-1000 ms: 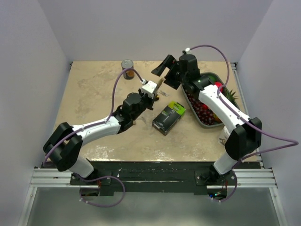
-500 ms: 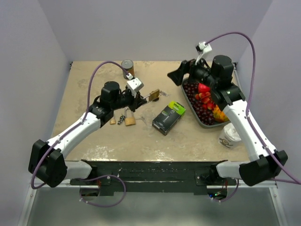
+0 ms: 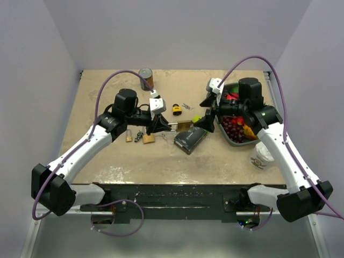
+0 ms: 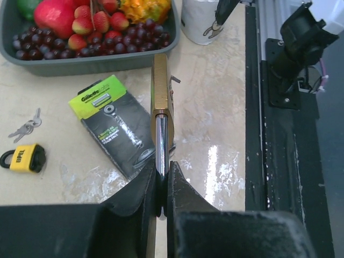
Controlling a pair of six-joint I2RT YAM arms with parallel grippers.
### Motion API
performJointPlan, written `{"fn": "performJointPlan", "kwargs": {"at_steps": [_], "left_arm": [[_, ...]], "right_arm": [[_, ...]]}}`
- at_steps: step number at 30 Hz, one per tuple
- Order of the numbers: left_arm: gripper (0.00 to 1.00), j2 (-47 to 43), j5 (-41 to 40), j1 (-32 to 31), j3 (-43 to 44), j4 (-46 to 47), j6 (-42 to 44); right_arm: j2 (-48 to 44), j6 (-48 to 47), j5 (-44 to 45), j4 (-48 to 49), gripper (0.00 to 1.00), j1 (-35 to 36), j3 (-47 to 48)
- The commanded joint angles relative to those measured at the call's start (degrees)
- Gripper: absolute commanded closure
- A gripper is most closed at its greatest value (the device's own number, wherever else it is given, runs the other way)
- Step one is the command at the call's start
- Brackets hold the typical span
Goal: Lock with the key
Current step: Pick up the lock from the center of the board.
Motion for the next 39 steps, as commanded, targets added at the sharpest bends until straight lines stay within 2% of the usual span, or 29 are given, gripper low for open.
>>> {"fn": "performJointPlan", "kwargs": {"at_steps": [1,8,16,19,20,23,24,29,30,32,33,34,37,39], "left_arm": [[1.00,-0.92,7.98,0.50,4.45,3.79,2.27],[1.00,-1.01,10.09,0.50,4.89,6.77,-1.15],[1.00,-1.10,12.47,0.41,4.97,10.03,-5.20],[1.00,-1.10,12.56,0.41,4.97,10.82,-5.99],[1.00,-1.10,12.64,0.41,4.89,10.91,-6.17],[1.00,-1.10,12.73,0.41,4.97,10.74,-6.17],[1.00,-1.10,12.64,0.49,4.97,10.73,-6.09],[1.00,-1.10,12.29,0.41,4.97,10.82,-5.91],[1.00,-1.01,12.29,0.41,4.97,10.74,-5.82],[1.00,-1.10,12.03,0.41,4.97,10.38,-5.30],[1.00,-1.01,11.94,0.41,5.06,9.95,-4.77],[0.89,-1.01,11.77,0.41,5.41,8.20,-3.46],[0.67,-0.92,10.80,0.50,6.46,0.91,2.60],[0.58,-1.10,9.23,0.58,6.82,-4.52,7.42]], "right_arm": [[0.40,-8.55,-7.62,-3.93,0.01,0.68,-0.21],[1.37,-17.25,-8.86,-7.37,0.02,3.75,-2.40],[2.95,-18.14,-6.92,-3.16,0.08,8.33,-5.04],[3.56,-17.70,-6.66,-1.49,0.18,9.29,-5.40],[3.56,-16.92,-6.57,-0.87,0.28,9.73,-5.48],[3.30,-16.03,-6.74,1.50,0.41,9.73,-6.10],[3.21,-15.86,-6.74,2.12,0.50,9.82,-6.27],[3.65,-13.84,-7.53,4.06,0.74,9.74,-6.10],[3.74,-13.48,-7.79,4.32,0.85,9.82,-6.10],[3.74,-12.78,-8.15,4.67,1.00,9.82,-5.93],[3.65,-12.43,-8.32,4.93,1.00,9.74,-5.93],[3.56,-11.99,-8.41,5.37,1.00,9.73,-5.93],[3.04,-8.66,-8.68,7.04,1.00,9.82,-6.27],[2.42,-7.42,-8.68,8.96,1.00,9.82,-6.45]]}}
